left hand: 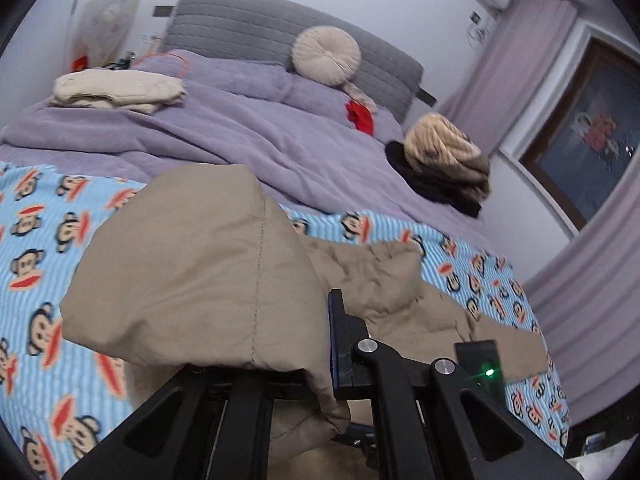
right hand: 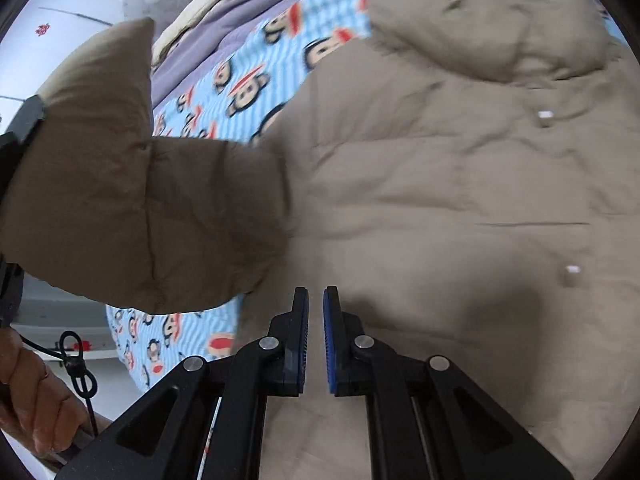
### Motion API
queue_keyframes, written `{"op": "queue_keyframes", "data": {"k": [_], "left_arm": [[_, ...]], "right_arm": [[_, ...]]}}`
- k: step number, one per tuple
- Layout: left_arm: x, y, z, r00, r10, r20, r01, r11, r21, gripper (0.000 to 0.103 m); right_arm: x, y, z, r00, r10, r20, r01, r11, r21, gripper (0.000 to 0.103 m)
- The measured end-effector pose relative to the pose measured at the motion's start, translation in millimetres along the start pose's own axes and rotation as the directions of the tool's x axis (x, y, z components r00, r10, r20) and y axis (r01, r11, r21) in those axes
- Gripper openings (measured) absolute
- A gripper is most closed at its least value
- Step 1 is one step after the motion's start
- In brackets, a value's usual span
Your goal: Fold large clothes
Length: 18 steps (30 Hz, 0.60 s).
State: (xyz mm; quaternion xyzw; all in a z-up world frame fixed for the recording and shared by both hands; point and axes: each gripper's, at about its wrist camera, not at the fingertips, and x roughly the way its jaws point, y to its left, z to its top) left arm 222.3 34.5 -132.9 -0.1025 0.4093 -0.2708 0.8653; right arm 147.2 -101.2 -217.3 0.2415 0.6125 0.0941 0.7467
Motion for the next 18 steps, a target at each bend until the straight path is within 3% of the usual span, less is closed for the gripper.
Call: {"op": "queue_keyframes", "data": {"k": [2,4,7,10,12,13,15,18], "left_arm": [[41,-37,-14,0.997,0.014,-0.073,-0.009,0.997,0.071,0.008],[81,-66,-35,0.987,0.074,-0.142,-0.051,0.986,0.159,0.008],[126,-82,-78,0.955,0.182,-0.233,-0.115,0.955,0.274,0.008],[144,-86,-110,0.915,0.281,-0.288,-0.172,0.92,0.351,0.008],[136,-83,-119,0.915,0.293,-0.277,-0.181,0.913,0.367,0.009],[131,-84,-120,0.916,0.297,-0.268,-0.184,0.908,0.376,0.018],[114,-83,-118,0.918,0.325,-0.229,-0.222,0.897,0.382,0.093],[77,-71,-112,0.933,0.321,-0.16,-0.248,0.899,0.361,0.097]], "right_arm": [[-29,-38,-3,0.996,-0.078,0.047,0.076,0.996,0.041,0.009],[-51,-75,-7,0.984,-0.159,0.078,0.152,0.985,0.086,0.008],[-68,-125,-16,0.973,-0.22,0.07,0.207,0.965,0.164,0.008],[-76,-152,-22,0.97,-0.236,0.061,0.219,0.952,0.213,0.008],[-77,-154,-24,0.972,-0.222,0.07,0.201,0.952,0.229,0.008],[-76,-154,-24,0.974,-0.214,0.075,0.192,0.953,0.233,0.008],[-73,-151,-22,0.973,-0.214,0.081,0.19,0.953,0.236,0.009],[-67,-149,-18,0.974,-0.208,0.087,0.183,0.956,0.231,0.01]]}}
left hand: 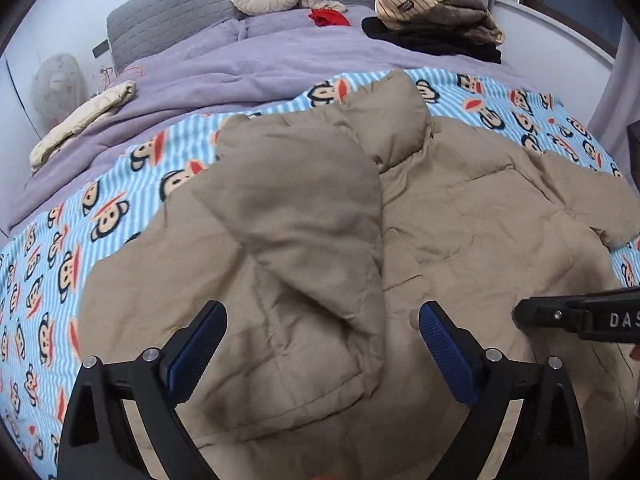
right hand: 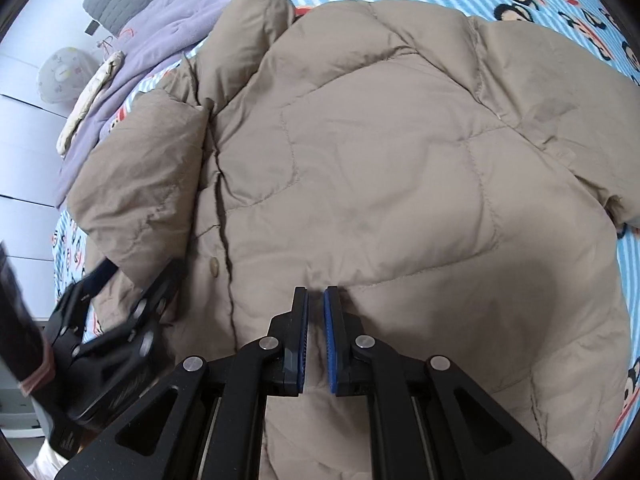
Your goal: Fold large clothes
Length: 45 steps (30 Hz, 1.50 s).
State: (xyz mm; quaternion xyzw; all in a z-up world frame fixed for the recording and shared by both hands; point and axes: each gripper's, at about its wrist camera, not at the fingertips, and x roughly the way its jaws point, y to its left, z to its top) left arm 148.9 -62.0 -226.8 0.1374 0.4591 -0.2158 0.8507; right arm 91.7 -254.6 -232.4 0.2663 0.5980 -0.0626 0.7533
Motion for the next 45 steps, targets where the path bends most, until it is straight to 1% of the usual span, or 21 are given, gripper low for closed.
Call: {"op": "queue_keyframes", "data": {"k": [2,3,4,5,9,12,14,15,16,17,21,26,28,30,32,34,36,38,40,42,45], "left_arm": [[-18,22,-8,0.999,0.045,0.029,-0.043,0.998,-0.045,0.097],[-26,36,-13,0.996,0.074,0.04,-0.071,0.994,-0.078,0.097],[-30,52,-16,0.993,0.109,0.041,-0.104,0.988,-0.116,0.097],[-32,71,-21,0.988,0.151,0.032,-0.144,0.977,-0.159,0.097],[-17,144,-36,0.969,0.232,-0.085,-0.247,0.916,-0.315,0.097],[-2,172,-51,0.949,0.281,-0.143,-0.315,0.868,-0.385,0.097],[7,178,-60,0.939,0.299,-0.173,-0.344,0.85,-0.399,0.097],[9,175,-65,0.939,0.298,-0.172,-0.343,0.848,-0.403,0.097],[11,172,-69,0.94,0.295,-0.169,-0.339,0.851,-0.4,0.097],[13,169,-72,0.94,0.296,-0.17,-0.34,0.855,-0.391,0.097],[24,169,-74,0.946,0.268,-0.185,-0.321,0.862,-0.393,0.097],[11,194,-58,0.971,0.189,-0.149,-0.237,0.862,-0.448,0.097],[8,219,-53,0.985,0.123,-0.121,-0.168,0.842,-0.512,0.097],[25,249,-53,0.99,-0.027,-0.141,-0.063,0.801,-0.596,0.097],[54,265,-56,0.965,-0.187,-0.181,0.017,0.739,-0.673,0.095],[57,255,-46,0.971,-0.167,-0.171,0.019,0.768,-0.64,0.074],[51,231,-32,0.981,-0.135,-0.138,0.037,0.833,-0.551,0.031],[50,207,-23,0.987,-0.013,-0.162,-0.064,0.886,-0.458,0.031],[54,193,-21,0.978,0.114,-0.173,-0.173,0.909,-0.379,0.035],[49,189,-19,0.959,0.214,-0.188,-0.269,0.898,-0.347,0.058],[25,199,-20,0.968,0.198,-0.153,-0.242,0.897,-0.369,0.058]], "right_arm": [[-4,15,2,1.0,-0.011,0.012,0.011,0.999,-0.033,0.035],[-8,18,3,1.0,-0.014,0.025,0.016,0.998,-0.06,0.075],[-14,27,4,0.999,-0.01,0.049,0.015,0.996,-0.094,0.097],[-20,39,2,0.996,0.002,0.084,0.01,0.991,-0.133,0.097],[-14,113,2,0.992,0.007,0.124,0.037,0.938,-0.346,0.097],[3,161,-8,0.981,-0.067,0.184,0.148,0.869,-0.471,0.097],[17,187,-1,0.94,-0.142,0.31,0.291,0.808,-0.512,0.09],[18,190,3,0.909,-0.175,0.378,0.359,0.79,-0.497,0.064],[18,188,13,0.901,-0.172,0.399,0.362,0.804,-0.472,0.017],[16,177,23,0.913,-0.154,0.379,0.321,0.843,-0.431,0.003],[12,99,54,0.951,-0.109,0.288,0.163,0.972,-0.168,0.005],[27,27,35,0.987,-0.056,0.154,0.058,0.998,-0.01,0.005],[28,22,32,0.987,-0.038,0.156,0.04,0.999,-0.005,0.005],[28,23,32,0.987,-0.035,0.159,0.038,0.999,-0.014,0.005],[29,23,32,0.987,-0.026,0.157,0.029,1.0,-0.013,0.005],[29,20,31,0.988,-0.019,0.154,0.021,1.0,-0.009,0.005],[27,17,29,0.987,-0.025,0.157,0.026,1.0,-0.007,0.005],[26,14,26,0.986,-0.034,0.164,0.036,0.999,-0.008,0.005],[23,9,21,0.985,-0.039,0.166,0.04,0.999,-0.006,0.005],[22,7,21,0.987,-0.04,0.157,0.039,0.999,0.01,0.005],[11,-7,19,0.992,-0.036,0.119,0.029,0.998,0.062,0.012]]}}
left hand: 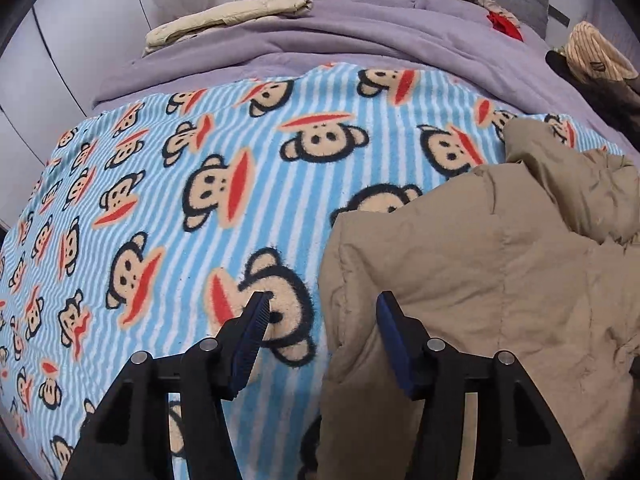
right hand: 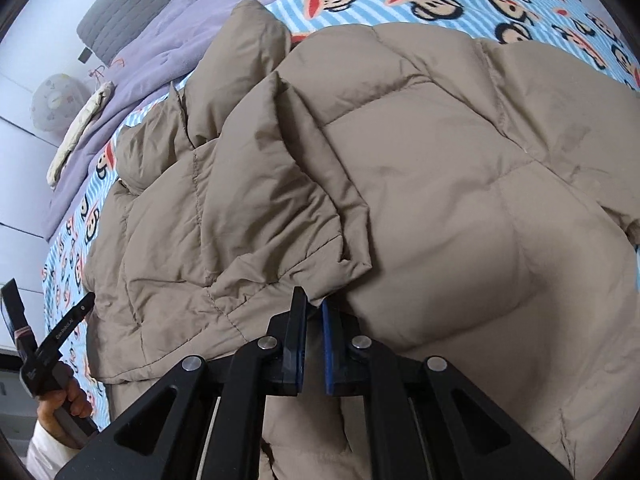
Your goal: Fold large clothes
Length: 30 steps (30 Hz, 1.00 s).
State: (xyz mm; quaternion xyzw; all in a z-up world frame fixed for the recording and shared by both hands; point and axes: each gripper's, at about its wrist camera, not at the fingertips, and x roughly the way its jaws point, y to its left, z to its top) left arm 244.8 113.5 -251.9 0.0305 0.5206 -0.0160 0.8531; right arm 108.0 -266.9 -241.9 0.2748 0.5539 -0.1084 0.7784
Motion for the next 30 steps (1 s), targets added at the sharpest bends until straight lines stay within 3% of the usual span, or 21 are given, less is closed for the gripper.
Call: {"op": "queue_keyframes", "data": {"k": [3,5,8,11,13,16,20,21,23,24,27,30], "left_arm": [[-22,17,0,0.999,-0.02,0.032,0.021,1.0,-0.005,0.058],[-31,19,-4,0.998,-0.042,0.036,0.042,0.999,0.002,0.058],[-24,11,-12,0.998,-0.059,-0.008,0.059,0.998,0.016,0.058],[-8,1,-25,0.998,-0.038,-0.056,0.039,0.999,0.008,0.058],[-1,-3,-30,0.997,-0.041,-0.066,0.042,0.999,0.004,0.058],[9,-7,-36,0.997,-0.012,-0.071,0.014,0.999,0.029,0.058],[13,-7,-39,0.997,0.003,-0.072,-0.001,0.999,0.033,0.066],[13,-6,-38,0.997,0.003,-0.073,-0.001,1.0,0.027,0.066],[12,-5,-38,0.997,-0.004,-0.079,0.006,1.0,0.022,0.066],[11,-5,-38,0.997,-0.003,-0.076,0.005,1.0,0.028,0.066],[12,-7,-38,0.997,0.005,-0.073,-0.002,0.999,0.046,0.066],[12,-8,-38,0.997,0.011,-0.077,-0.008,0.999,0.045,0.066]], "right_arm": [[-19,-18,-4,0.999,-0.041,-0.008,0.041,0.999,0.035,0.014],[-38,-27,-7,0.997,-0.07,0.032,0.069,0.996,0.051,0.014],[-60,-23,-4,0.992,-0.023,0.123,0.022,1.0,0.013,0.014],[-55,-1,12,0.993,-0.006,0.117,0.017,0.995,-0.097,0.014],[-46,9,23,0.994,0.023,0.104,-0.01,0.992,-0.122,0.023],[-25,16,34,0.998,0.055,0.029,-0.05,0.988,-0.143,0.024],[3,11,19,0.992,-0.114,-0.058,0.101,0.974,-0.201,0.018],[6,4,15,0.99,-0.123,-0.068,0.109,0.977,-0.181,0.011],[-2,-5,10,0.989,-0.134,-0.065,0.124,0.982,-0.145,0.008],[-11,-6,9,0.991,-0.125,-0.042,0.119,0.984,-0.132,0.008],[-39,4,11,0.998,0.025,0.059,-0.018,0.992,-0.124,0.009],[-34,34,21,0.993,0.101,0.062,-0.085,0.974,-0.211,0.009]]}}
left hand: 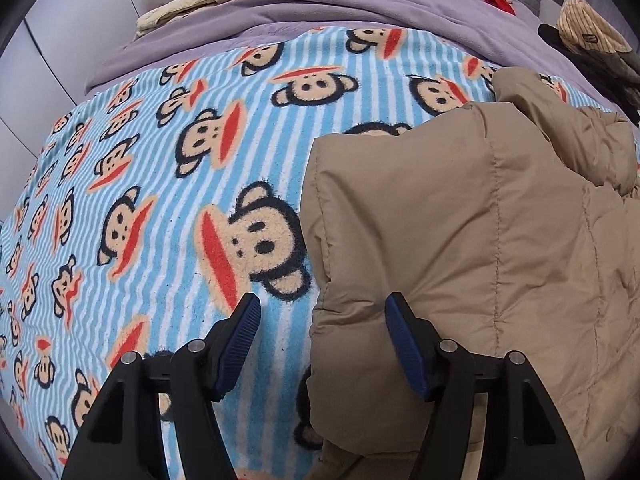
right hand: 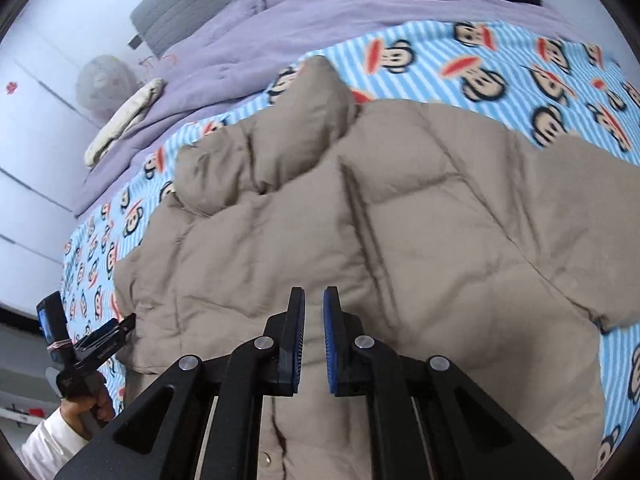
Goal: Fold large clothes
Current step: 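Open the left tool and move the right tool to the other sleeve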
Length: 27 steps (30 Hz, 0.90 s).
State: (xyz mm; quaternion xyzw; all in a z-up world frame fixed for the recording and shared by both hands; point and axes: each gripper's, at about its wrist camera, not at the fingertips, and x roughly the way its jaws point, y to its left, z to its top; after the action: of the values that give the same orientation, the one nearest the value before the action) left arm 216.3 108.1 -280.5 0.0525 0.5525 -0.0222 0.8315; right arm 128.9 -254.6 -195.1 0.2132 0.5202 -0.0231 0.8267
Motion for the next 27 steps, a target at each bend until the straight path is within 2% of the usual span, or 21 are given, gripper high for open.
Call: {"op": "queue_keyframes", "data": {"k": [2,4,5,6,8,10,13,16,22,27], "left_arm": [[0,-1,0,1.0,0.005,0.002,-0.005,1.0,0.01,0.066],[1,-1,-1,1.0,0.004,0.003,-0.004,1.0,0.014,0.066],[1,-1,-1,1.0,0.001,0.002,-0.001,1.0,0.012,0.066],[1,-1,-1,1.0,-0.002,0.001,0.002,1.0,0.009,0.066],[2,-1,-1,1.0,-0.001,0.001,0.001,1.0,0.005,0.066],[0,-1,-1,1.0,0.007,-0.001,-0.007,1.0,0.007,0.066],[-12,-3,0,1.0,0.013,-0.003,-0.013,1.0,0.019,0.066],[-34,-8,-3,1.0,-0.003,0.005,0.002,0.999,0.042,0.066],[-86,-32,-28,0.997,-0.074,0.017,0.072,0.993,0.092,0.066],[-120,-55,-55,0.989,-0.146,-0.015,0.147,0.98,0.134,0.066]], "right_arm": [[21,13,8,0.999,-0.03,-0.017,0.029,0.999,-0.042,0.009],[40,10,7,0.992,-0.125,-0.03,0.123,0.991,-0.048,0.008],[47,0,7,0.988,-0.147,-0.046,0.146,0.989,-0.018,0.008],[49,-12,5,0.989,-0.135,-0.057,0.137,0.99,0.032,0.008],[40,-35,2,0.992,-0.118,-0.052,0.123,0.985,0.118,0.007],[29,-49,-2,0.987,-0.15,-0.057,0.157,0.975,0.155,0.007],[8,-60,-8,0.99,-0.124,-0.068,0.135,0.973,0.187,0.013],[-12,-62,-20,0.993,-0.09,-0.08,0.104,0.977,0.184,0.013],[-43,-65,-59,0.992,-0.025,-0.125,0.055,0.969,0.241,0.013],[-62,-61,-89,0.99,0.002,-0.144,0.04,0.956,0.291,0.013]]}}
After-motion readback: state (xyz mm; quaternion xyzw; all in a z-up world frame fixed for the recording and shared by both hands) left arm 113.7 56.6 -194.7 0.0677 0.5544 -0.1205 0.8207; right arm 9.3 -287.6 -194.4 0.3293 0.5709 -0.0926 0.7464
